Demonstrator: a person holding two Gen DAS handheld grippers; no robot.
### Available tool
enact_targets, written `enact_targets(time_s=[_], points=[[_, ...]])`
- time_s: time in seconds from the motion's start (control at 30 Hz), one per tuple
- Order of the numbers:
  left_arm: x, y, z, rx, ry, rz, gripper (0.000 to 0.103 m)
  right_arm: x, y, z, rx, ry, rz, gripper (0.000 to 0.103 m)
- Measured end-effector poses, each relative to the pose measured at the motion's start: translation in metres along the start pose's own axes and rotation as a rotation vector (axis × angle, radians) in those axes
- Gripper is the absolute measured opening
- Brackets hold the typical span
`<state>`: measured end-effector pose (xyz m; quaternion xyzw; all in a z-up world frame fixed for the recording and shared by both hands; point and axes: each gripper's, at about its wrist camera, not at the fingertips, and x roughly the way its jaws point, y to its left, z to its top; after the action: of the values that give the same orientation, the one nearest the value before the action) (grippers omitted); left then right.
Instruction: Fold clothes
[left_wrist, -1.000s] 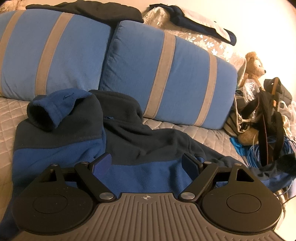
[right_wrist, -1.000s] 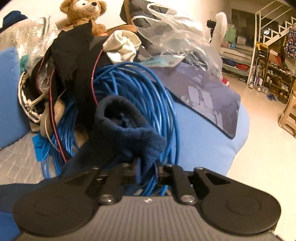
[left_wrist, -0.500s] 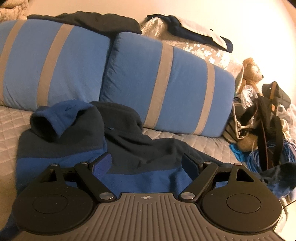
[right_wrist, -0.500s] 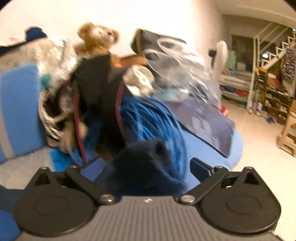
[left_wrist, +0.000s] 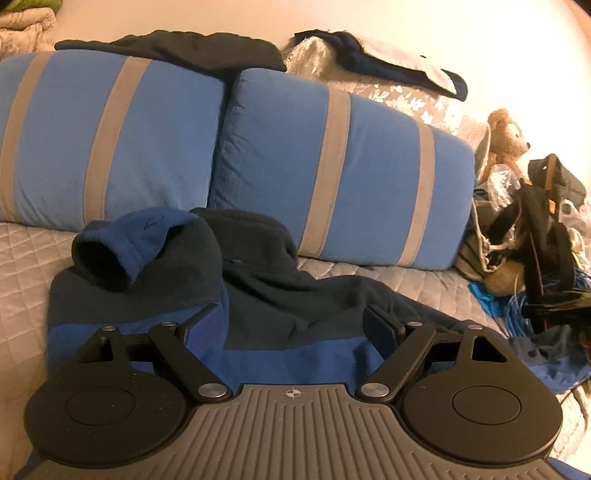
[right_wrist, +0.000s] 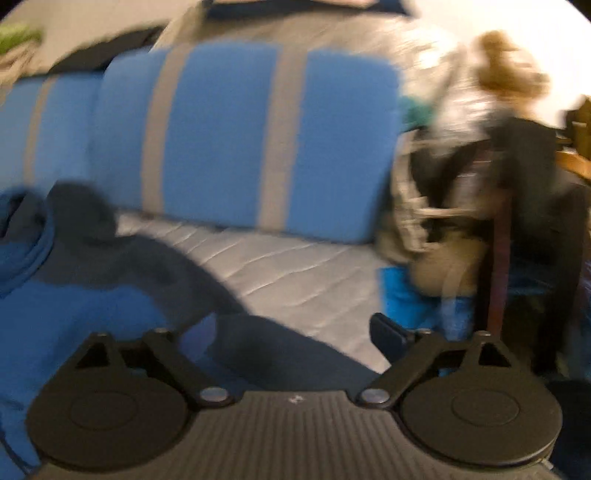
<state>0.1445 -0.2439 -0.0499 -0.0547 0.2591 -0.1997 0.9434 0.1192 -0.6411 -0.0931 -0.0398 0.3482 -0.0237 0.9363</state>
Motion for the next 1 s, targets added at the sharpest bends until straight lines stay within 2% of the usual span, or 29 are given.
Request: enact_targets(time_s=[0.17, 0.37, 0.4, 0.47, 0.5, 0.53, 0.63, 0.8, 0.83, 0.87, 0.97, 1.0], points=[[0.002, 0.004, 0.001, -0.019, 0.002, -0.010, 0.084, 0.065, 0.025, 0.030, -0.053, 0.132, 0.089, 0.077], [0.006, 0.013, 0.003, -0.084, 0.024, -0.012, 0.084, 0.132, 0.042, 0.037, -0.118, 0.251, 0.092, 0.067], [0.007, 0.014, 0.004, -0.088, 0.026, -0.013, 0.084, 0.140, 0.043, 0.037, -0.129, 0.268, 0.091, 0.063], [0.008, 0.014, 0.004, -0.091, 0.030, -0.018, 0.084, 0.153, 0.045, 0.035, -0.153, 0.300, 0.101, 0.048], [0.008, 0.014, 0.004, -0.092, 0.032, -0.020, 0.084, 0.159, 0.046, 0.033, -0.166, 0.319, 0.110, 0.022], [0.009, 0.014, 0.004, -0.093, 0.035, -0.022, 0.084, 0.162, 0.048, 0.032, -0.184, 0.324, 0.111, 0.014], [0.010, 0.012, 0.004, -0.091, 0.041, -0.036, 0.084, 0.161, 0.053, 0.035, -0.230, 0.278, 0.078, 0.007], [0.008, 0.011, 0.004, -0.087, 0.038, -0.039, 0.084, 0.160, 0.055, 0.043, -0.258, 0.201, 0.001, 0.008], [0.008, 0.011, 0.003, -0.087, 0.037, -0.038, 0.084, 0.160, 0.056, 0.043, -0.269, 0.191, -0.012, 0.015], [0.008, 0.011, 0.003, -0.087, 0.035, -0.037, 0.084, 0.158, 0.058, 0.044, -0.276, 0.179, -0.032, 0.028], [0.007, 0.011, 0.002, -0.087, 0.030, -0.034, 0.084, 0.152, 0.056, 0.051, -0.253, 0.149, -0.095, 0.052], [0.006, 0.010, 0.003, -0.085, 0.026, -0.032, 0.084, 0.146, 0.054, 0.054, -0.237, 0.137, -0.104, 0.072]])
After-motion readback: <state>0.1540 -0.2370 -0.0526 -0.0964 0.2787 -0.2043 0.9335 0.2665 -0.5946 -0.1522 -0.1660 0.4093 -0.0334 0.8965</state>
